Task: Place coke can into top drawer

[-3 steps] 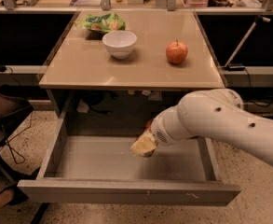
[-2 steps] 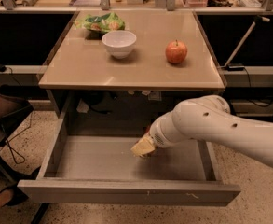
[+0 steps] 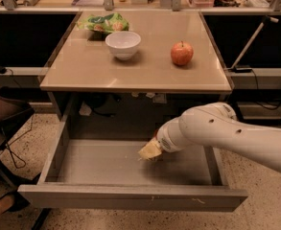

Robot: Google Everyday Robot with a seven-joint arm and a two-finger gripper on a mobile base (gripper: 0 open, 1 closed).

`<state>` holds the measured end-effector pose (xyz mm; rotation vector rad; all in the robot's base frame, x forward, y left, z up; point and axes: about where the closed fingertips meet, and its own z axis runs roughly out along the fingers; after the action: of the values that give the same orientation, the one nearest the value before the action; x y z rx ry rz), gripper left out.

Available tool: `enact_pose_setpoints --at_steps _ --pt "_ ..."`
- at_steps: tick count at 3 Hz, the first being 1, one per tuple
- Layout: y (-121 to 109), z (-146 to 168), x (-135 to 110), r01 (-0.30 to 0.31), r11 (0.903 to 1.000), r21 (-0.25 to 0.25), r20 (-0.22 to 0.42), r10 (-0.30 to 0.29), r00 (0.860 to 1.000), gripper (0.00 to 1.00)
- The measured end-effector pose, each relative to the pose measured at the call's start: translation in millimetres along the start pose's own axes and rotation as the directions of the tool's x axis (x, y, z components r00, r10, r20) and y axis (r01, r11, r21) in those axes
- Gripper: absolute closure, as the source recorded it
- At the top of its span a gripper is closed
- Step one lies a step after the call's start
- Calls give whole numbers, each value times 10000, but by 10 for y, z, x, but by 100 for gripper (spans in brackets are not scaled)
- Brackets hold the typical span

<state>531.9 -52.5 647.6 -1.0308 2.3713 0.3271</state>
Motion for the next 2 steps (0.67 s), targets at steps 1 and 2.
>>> enact_pose_setpoints --at_steps 1,2 --pt "0 0 0 0 10000 0 0 0 10000 58" --pt "0 0 0 1 10000 0 0 -1 10000 34"
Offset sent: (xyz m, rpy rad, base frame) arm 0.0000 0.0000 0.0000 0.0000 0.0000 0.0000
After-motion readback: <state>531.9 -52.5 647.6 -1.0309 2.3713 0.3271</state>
